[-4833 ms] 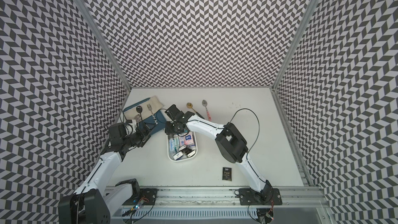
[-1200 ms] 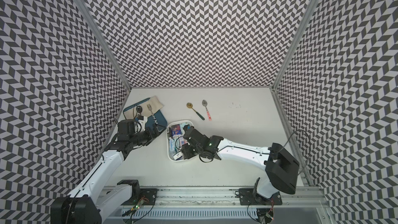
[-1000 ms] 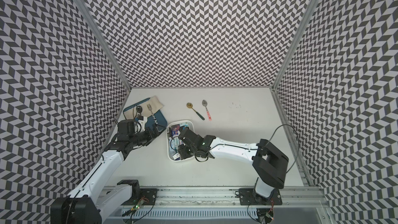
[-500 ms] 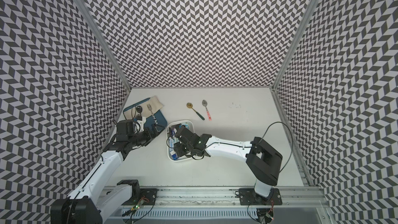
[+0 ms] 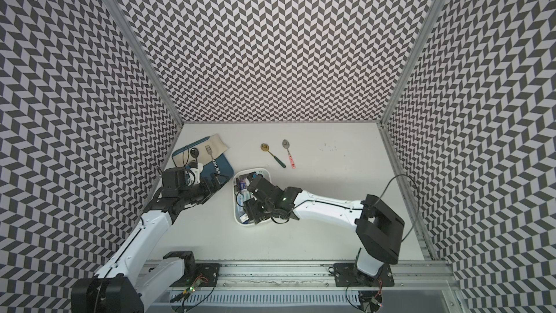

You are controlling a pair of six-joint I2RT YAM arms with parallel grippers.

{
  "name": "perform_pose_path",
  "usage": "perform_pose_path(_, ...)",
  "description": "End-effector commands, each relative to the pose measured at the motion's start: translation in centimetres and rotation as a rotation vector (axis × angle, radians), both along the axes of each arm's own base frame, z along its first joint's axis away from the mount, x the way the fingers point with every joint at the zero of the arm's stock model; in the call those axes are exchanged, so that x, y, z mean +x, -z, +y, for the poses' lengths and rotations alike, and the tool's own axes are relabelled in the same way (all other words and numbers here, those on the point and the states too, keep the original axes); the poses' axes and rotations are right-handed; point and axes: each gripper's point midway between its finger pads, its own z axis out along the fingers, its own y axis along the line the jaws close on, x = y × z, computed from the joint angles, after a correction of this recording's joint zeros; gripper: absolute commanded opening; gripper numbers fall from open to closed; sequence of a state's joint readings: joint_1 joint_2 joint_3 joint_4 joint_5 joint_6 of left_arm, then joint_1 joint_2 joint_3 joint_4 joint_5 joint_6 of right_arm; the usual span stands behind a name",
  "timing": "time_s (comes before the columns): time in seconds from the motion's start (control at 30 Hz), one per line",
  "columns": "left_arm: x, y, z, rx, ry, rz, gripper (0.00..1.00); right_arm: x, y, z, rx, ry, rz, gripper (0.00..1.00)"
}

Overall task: Put the pocket tissues into the storage box
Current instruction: Place the pocket tissues in the storage box.

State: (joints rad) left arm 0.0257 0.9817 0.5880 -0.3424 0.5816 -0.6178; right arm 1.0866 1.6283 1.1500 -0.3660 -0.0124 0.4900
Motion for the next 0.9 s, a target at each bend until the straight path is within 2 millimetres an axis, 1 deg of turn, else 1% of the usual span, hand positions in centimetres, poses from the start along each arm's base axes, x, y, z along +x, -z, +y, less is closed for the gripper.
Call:
perform_pose_path(0.0,0.3,-1.2,0.0,0.005,0.018,-0.035,1.0,-0.6,-1.1,-1.5,-0.028,-0.014,-0.032,0.69)
perform_pose_path(0.03,0.3,-1.2,0.0,0.004,0.019,-0.034,1.0,-0.9,-1.3,-2.0,-0.035,-0.018,-0.027,0.67)
perform_pose_path(0.13,0.3,-1.3,0.1,0.004,0.018,-0.038,1.0,-2.5,-1.6,-2.6,-0.02,-0.068,0.009,0.53)
perform_pose_path(0.23,0.4,-1.4,0.1,0.002,0.016,-0.038,1.0,-4.6,-0.6,-3.1,-0.029,-0.138,0.094,0.39)
perform_pose_path(0.3,0.4,-1.3,0.1,0.0,0.016,-0.038,1.0,-5.1,0.1,-3.4,-0.035,-0.143,0.121,0.34)
perform_pose_path(0.37,0.4,-1.3,0.1,-0.002,0.016,-0.037,1.0,-5.2,0.4,-3.4,-0.028,-0.141,0.12,0.31)
perform_pose_path(0.47,0.3,-1.5,0.1,-0.001,0.016,-0.037,1.0,-5.2,0.6,-2.7,-0.017,-0.152,0.137,0.3)
perform_pose_path(0.63,0.3,-1.7,0.3,0.012,0.011,-0.044,1.0,-5.3,2.0,-2.1,-0.033,-0.165,0.163,0.3)
perform_pose_path(0.77,0.2,-1.6,0.3,0.006,0.01,-0.039,1.0,-4.3,2.6,-1.4,-0.05,-0.145,0.144,0.3)
perform_pose_path(0.87,0.2,-1.7,0.3,0.007,0.009,-0.043,1.0,-3.4,2.7,-0.9,-0.059,-0.122,0.121,0.3)
